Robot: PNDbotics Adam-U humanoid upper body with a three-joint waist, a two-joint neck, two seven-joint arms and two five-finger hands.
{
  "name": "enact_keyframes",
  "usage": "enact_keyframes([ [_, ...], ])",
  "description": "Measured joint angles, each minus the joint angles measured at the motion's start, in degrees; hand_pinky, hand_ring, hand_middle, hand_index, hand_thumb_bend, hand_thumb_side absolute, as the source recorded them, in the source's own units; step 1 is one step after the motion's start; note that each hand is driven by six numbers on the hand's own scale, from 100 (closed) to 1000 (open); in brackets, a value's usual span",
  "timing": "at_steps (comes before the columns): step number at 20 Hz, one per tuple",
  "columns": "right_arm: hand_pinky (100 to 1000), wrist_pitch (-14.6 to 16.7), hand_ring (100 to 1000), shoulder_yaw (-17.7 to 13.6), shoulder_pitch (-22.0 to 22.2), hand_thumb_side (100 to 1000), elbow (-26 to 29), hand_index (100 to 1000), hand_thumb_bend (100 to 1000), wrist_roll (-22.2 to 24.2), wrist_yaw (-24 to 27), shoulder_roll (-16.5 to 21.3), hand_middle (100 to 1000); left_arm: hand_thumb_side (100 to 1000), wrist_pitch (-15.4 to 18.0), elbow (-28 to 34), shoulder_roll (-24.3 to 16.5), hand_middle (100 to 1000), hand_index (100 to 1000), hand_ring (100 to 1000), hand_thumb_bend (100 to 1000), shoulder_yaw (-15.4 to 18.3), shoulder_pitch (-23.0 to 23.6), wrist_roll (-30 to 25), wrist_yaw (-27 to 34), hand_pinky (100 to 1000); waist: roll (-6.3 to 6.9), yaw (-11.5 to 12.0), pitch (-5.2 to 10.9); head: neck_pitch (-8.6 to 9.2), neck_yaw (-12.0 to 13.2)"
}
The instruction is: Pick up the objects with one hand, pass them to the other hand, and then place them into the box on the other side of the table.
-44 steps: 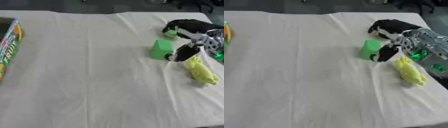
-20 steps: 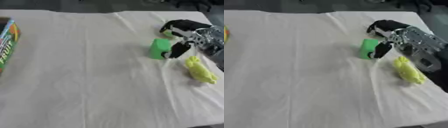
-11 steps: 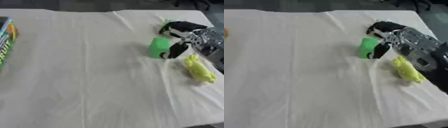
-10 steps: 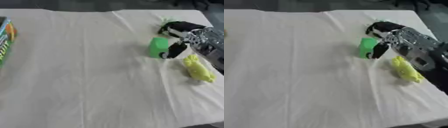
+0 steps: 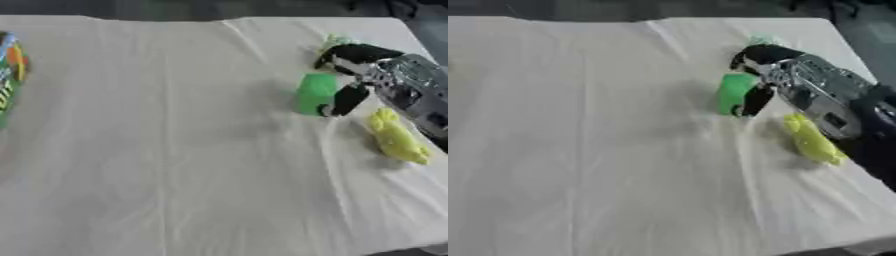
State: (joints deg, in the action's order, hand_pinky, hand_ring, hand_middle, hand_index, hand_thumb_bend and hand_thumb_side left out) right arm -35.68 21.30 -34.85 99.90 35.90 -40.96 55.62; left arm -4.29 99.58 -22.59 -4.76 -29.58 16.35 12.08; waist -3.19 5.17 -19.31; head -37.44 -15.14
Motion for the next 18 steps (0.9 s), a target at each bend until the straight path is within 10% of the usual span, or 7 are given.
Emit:
enact_keyframes([
  [18,931,0.0,933,-1.17,1.6,162,-1.44,890,441,0.0,-0.13,0.05,937,821,-0.01,0.02,0.0,798,762,733,197,-0.02,-0.19,-0.01,0.04,621,0.1,0.13,-0.57,0.41,-0.29],
])
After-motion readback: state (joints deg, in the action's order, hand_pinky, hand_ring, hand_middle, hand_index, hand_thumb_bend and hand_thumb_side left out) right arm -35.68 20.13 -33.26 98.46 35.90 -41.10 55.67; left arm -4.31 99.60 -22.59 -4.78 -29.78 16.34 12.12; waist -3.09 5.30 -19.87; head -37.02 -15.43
